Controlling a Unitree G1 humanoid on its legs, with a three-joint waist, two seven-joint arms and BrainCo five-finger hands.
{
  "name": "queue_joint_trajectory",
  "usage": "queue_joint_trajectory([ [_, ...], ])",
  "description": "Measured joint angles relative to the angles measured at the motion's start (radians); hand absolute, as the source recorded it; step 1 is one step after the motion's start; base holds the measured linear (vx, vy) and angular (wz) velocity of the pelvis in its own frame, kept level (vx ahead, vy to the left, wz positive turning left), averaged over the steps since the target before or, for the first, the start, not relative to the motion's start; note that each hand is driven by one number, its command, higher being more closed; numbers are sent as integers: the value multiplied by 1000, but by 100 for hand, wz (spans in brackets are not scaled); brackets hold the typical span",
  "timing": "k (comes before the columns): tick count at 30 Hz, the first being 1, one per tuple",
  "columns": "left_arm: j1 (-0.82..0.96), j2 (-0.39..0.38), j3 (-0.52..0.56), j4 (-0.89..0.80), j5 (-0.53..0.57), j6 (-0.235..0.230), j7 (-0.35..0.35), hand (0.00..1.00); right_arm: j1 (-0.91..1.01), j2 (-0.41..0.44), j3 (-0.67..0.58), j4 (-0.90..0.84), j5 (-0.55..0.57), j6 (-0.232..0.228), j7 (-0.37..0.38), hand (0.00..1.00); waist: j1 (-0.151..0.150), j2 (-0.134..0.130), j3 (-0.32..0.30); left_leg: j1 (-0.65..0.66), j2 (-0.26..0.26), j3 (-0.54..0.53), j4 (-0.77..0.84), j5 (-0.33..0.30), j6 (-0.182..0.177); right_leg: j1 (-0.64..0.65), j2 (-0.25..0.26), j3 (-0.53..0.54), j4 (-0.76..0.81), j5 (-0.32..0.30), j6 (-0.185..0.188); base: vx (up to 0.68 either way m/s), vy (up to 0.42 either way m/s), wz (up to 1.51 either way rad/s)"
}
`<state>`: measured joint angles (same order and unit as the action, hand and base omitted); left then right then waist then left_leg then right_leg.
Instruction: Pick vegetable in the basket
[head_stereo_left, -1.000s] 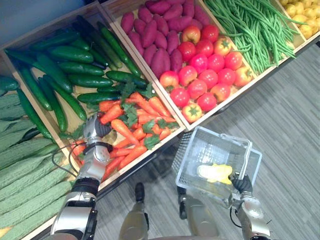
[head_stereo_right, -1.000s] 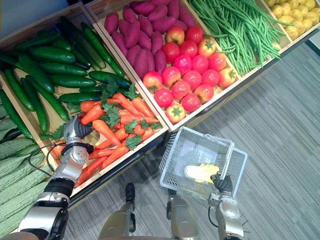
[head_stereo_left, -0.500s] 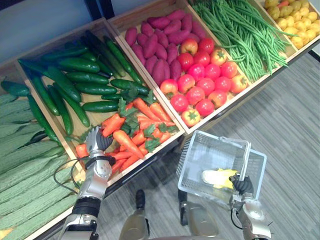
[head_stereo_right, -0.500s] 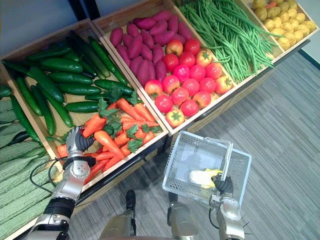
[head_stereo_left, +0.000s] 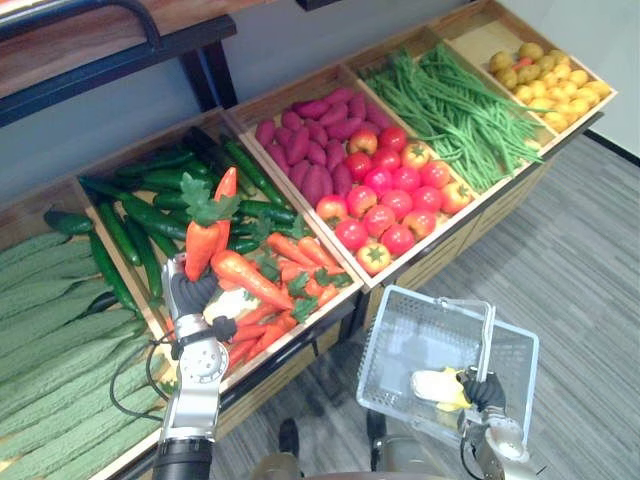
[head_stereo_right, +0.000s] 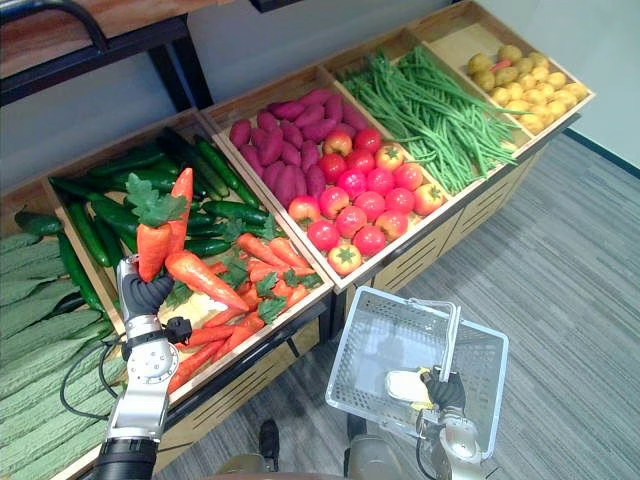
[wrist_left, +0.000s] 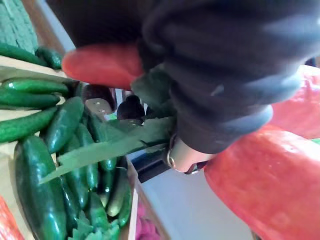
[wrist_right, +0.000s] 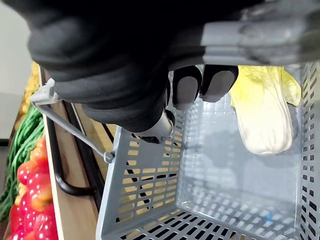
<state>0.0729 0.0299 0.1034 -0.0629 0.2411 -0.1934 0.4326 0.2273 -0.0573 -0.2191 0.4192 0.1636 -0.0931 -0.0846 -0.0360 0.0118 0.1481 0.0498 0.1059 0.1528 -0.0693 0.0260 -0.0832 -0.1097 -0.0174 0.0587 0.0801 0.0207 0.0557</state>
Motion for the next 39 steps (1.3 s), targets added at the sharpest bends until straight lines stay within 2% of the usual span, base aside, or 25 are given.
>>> queue_joint_trajectory([
  [4,18,-31,-33,-49,-15,-12,-18,100,32,18,-2,-92,0,5,-2,100,6,0,-19,20,5,70,6,-15,-1,-1,14,59,-19,25,-1,5,14,-54],
  [9,17,-46,-57,-85,-49,-15,-16,100,26,39,1,-216,1,3,-12,100,14,-6,-23,23,32,217,115,-93,-7,-30,37,160,-37,49,6,-21,22,-84],
  [10,15,-46,-58,-90,-54,-19,-14,100,14,40,2,-223,1,2,-18,100,17,-7,-24,22,36,255,132,-107,-8,-36,25,113,-52,45,4,-58,15,-128],
  [11,9,-44,-65,-91,-55,-24,-14,100,-5,40,5,-222,1,2,-23,100,22,-5,-25,23,54,295,152,-121,-10,-43,3,17,-65,33,-2,-72,-14,-119],
  [13,-14,-41,-72,-90,-54,-28,-16,100,-25,44,15,-219,1,1,-25,100,19,-8,-26,23,72,349,176,-143,-11,-57,-66,-292,-62,20,-68,3,-4,-98],
  [14,-18,-41,-73,-90,-54,-30,-16,100,-32,45,16,-217,1,1,-25,100,22,-7,-26,31,79,370,177,-144,-16,-54,-81,-370,-60,23,-88,123,-4,-127],
  [15,-25,-42,-65,-90,-53,-32,-17,100,-51,45,34,-202,0,1,-24,100,25,-6,-27,58,97,437,176,-151,-30,-51,-112,-553,-44,49,-133,133,-22,-140],
  [16,-28,-38,-65,-89,-53,-32,-18,100,-53,45,45,-201,-1,1,-24,100,23,-7,-28,81,103,476,177,-161,-47,-53,-110,-564,-41,101,-129,186,-48,-161],
  [17,-33,-45,-69,-84,-53,-32,-21,100,-55,36,54,-198,0,3,-24,100,22,3,-26,108,114,504,176,-167,-54,-53,-86,-518,-41,110,-105,120,-36,-112],
  [18,-36,-46,-73,-83,-54,-32,-22,100,-56,28,62,-198,1,3,-23,100,21,10,-27,122,122,515,178,-171,-59,-53,-71,-501,-42,109,-104,129,-41,-119],
  [19,-57,-52,-98,-72,-54,-36,-28,100,-57,11,81,-198,3,4,-20,100,19,26,-30,137,158,539,223,-195,-82,-50,-39,-466,-42,84,-105,103,-36,-112],
  [21,-104,-44,-166,8,-74,-46,-62,100,-61,-8,132,-203,5,4,-16,100,-8,26,-31,91,267,514,511,-203,-56,7,4,-408,-69,68,-114,167,-50,-104],
  [22,-108,-47,-191,27,-84,-49,-62,100,-62,-20,145,-210,5,4,-16,100,-7,30,-30,70,300,475,619,-178,-17,24,20,-375,-71,67,-127,191,-26,-77],
  [23,-112,-49,-202,36,-89,-51,-62,100,-64,-25,149,-216,5,4,-16,100,-8,31,-30,52,307,445,673,-167,1,30,24,-358,-73,64,-132,165,20,-86],
  [24,-131,-54,-228,59,-98,-51,-65,100,-68,-31,162,-245,17,6,-19,100,-5,30,-30,-5,271,331,722,-225,2,36,26,-309,-81,61,-139,159,47,-68],
  [25,-134,-57,-231,64,-106,-51,-66,100,-73,-35,167,-256,22,6,-19,100,-3,29,-29,-25,241,283,718,-251,4,36,25,-290,-82,61,-139,140,72,-95],
  [27,-133,-53,-231,95,-119,-50,-79,100,-99,-47,223,-291,28,7,-18,100,5,27,-28,-83,111,110,626,-310,25,43,20,-205,-82,61,-138,129,99,-108],
  [29,-136,-52,-239,111,-119,-50,-82,100,-120,-50,257,-300,30,7,-13,100,6,26,-27,-106,51,27,538,-312,26,50,18,-158,-82,64,-134,61,111,-95],
  [30,-136,-48,-254,119,-115,-50,-83,100,-134,-52,278,-304,34,7,-3,100,12,31,-29,-114,15,-25,427,-286,15,53,23,-120,-83,72,-112,32,185,-124],
  [31,-140,-45,-272,130,-111,-51,-83,100,-145,-62,300,-304,44,8,4,100,21,35,-27,-112,16,-35,367,-217,26,57,39,-76,-88,80,-87,35,186,-111],
  [32,-140,-41,-278,138,-111,-50,-84,100,-145,-60,309,-309,47,8,7,100,22,29,-31,-103,13,-21,351,-217,26,63,37,-59,-102,87,-79,75,181,-76],
  [34,-160,-31,-294,166,-108,-46,-90,100,-144,-63,343,-344,65,9,35,100,4,15,-32,-64,-15,9,292,-208,41,67,13,-25,-131,105,-54,90,140,-38],
  [39,-217,-16,-328,223,-71,-36,-103,100,-144,-69,419,-396,130,14,79,100,-4,14,-34,-6,-51,75,193,-183,58,71,-9,38,-178,125,-29,77,109,-33],
])
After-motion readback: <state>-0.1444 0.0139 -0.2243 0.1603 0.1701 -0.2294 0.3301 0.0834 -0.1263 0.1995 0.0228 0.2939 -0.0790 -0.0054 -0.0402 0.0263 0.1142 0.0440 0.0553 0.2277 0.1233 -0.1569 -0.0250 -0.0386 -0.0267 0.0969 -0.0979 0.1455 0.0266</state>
